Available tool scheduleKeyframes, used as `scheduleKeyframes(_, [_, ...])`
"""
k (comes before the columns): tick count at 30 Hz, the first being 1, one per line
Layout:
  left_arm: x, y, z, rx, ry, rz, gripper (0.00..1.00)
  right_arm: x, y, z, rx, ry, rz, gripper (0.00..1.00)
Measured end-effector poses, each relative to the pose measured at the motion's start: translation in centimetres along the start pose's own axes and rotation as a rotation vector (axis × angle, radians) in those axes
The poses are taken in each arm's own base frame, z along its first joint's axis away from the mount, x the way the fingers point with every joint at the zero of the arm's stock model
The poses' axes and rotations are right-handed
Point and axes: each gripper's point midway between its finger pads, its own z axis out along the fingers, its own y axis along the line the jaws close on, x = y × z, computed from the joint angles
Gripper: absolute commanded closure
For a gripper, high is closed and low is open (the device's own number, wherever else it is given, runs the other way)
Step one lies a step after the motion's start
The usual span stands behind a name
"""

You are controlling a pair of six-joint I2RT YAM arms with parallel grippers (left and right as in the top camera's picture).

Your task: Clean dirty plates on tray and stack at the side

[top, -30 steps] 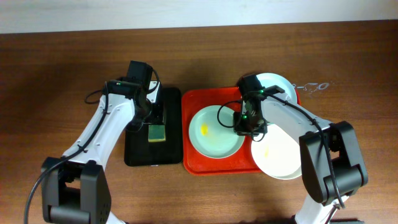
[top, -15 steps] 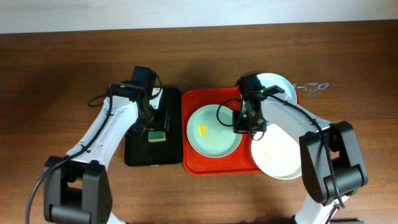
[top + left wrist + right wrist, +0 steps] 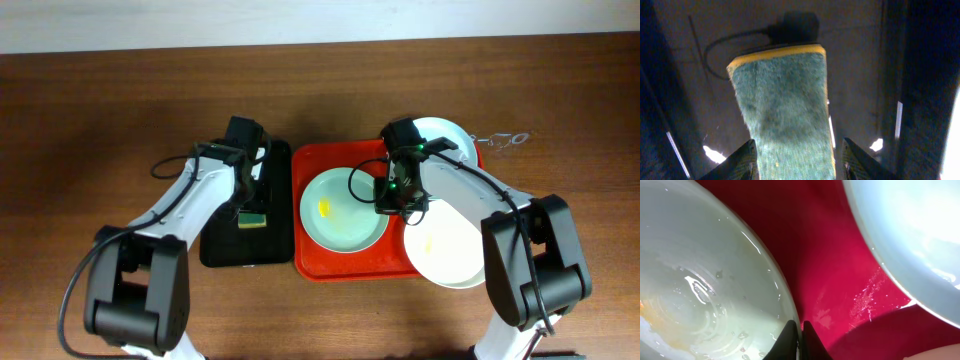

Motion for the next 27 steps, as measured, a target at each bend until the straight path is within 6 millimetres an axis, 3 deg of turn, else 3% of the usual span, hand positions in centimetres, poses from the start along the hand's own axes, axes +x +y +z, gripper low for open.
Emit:
scheduleKeyframes(5, [-0.4,0.1,1.4,-0.012,0.000,-0.004,0.47,0.0,0.0,0.0,0.000,0.000,0.000,0.96])
scheduleKeyframes(8, [-0.6,0.2,1.5,-0.014,-0.005,-0.004,0.41,0.0,0.0,0.0,0.000,0.000,0.001,0.96])
scheduleKeyframes(14, [-0.3,0.3,1.5,-0.023,0.006,-0.007,0.44,0.0,0.0,0.0,0.000,0.000,0.000,0.96])
scheduleKeyframes(15, [-0.2,0.5,1.5,-0.032,0.012,-0.007,0.51,0.0,0.0,0.0,0.000,0.000,0.000,0.95])
scheduleKeyframes(16, [-0.1,0.6,1.5,-0.037,0.013,-0.007,0.65,0.0,0.0,0.0,0.000,0.000,0.000,0.95])
scheduleKeyframes(20, [0.2,0.7,1.5,-0.046,0.025,-0.010,0.71,0.0,0.0,0.0,0.000,0.000,0.000,0.96])
scheduleKeyframes(22, [0.2,0.8,1.6,-0.046,0.028,-0.010,0.78,0.0,0.0,0.0,0.000,0.000,0.000,0.96])
scheduleKeyframes(23, [0.3,0.8,1.6,-0.048,0.030,-0.012,0.76,0.0,0.0,0.0,0.000,0.000,0.000,0.95])
scheduleKeyframes(24, [0.3,0.8,1.6,-0.048,0.033,-0.013,0.58,0.0,0.0,0.0,0.000,0.000,0.000,0.96])
scheduleKeyframes(25, [0.4,0.8,1.6,-0.050,0.034,-0.014,0.46,0.0,0.0,0.0,0.000,0.000,0.000,0.96])
scheduleKeyframes(27, [0.4,0.8,1.6,-0.051,0.035,-0.015,0.47,0.0,0.0,0.0,0.000,0.000,0.000,0.96])
